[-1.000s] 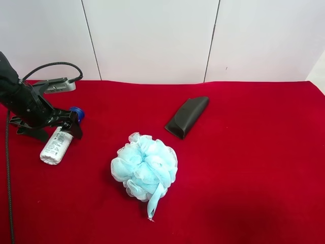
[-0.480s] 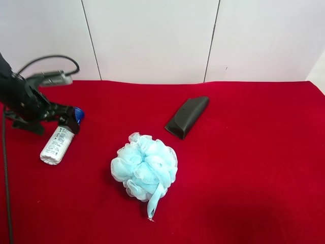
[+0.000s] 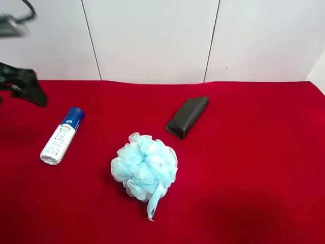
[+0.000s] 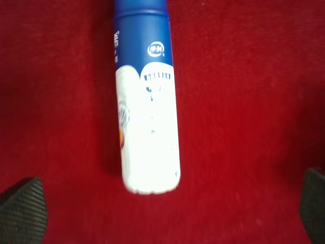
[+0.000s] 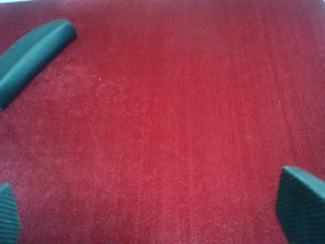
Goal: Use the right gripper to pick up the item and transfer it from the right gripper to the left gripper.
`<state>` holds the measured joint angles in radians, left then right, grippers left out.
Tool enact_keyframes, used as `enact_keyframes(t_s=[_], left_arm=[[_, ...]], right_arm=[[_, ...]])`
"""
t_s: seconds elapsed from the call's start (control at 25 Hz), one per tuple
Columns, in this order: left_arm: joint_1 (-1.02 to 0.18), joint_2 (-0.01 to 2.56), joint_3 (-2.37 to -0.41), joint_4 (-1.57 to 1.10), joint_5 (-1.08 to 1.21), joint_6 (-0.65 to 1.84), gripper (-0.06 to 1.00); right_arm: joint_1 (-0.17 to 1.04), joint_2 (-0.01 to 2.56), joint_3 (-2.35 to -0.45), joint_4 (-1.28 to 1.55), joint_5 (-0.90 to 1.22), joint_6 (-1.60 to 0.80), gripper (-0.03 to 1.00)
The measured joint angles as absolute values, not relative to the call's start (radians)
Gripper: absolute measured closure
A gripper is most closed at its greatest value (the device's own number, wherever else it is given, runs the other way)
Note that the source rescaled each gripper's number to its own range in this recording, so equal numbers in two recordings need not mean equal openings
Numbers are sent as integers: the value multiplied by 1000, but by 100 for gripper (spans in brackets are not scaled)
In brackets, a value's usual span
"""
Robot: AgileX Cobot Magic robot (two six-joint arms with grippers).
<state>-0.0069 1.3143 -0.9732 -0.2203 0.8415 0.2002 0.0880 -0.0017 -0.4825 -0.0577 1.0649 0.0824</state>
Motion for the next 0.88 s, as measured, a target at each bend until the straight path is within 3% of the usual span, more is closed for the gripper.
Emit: enact_keyframes(t_s=[0.44, 0.88], left_arm=[[-7, 814, -973, -143, 1190, 154, -5], [-7, 388, -767, -71, 1210, 150, -5]], right_arm=[[88, -2, -483, -58, 1065, 82, -3], [88, -2, -483, -58, 1065, 82, -3]])
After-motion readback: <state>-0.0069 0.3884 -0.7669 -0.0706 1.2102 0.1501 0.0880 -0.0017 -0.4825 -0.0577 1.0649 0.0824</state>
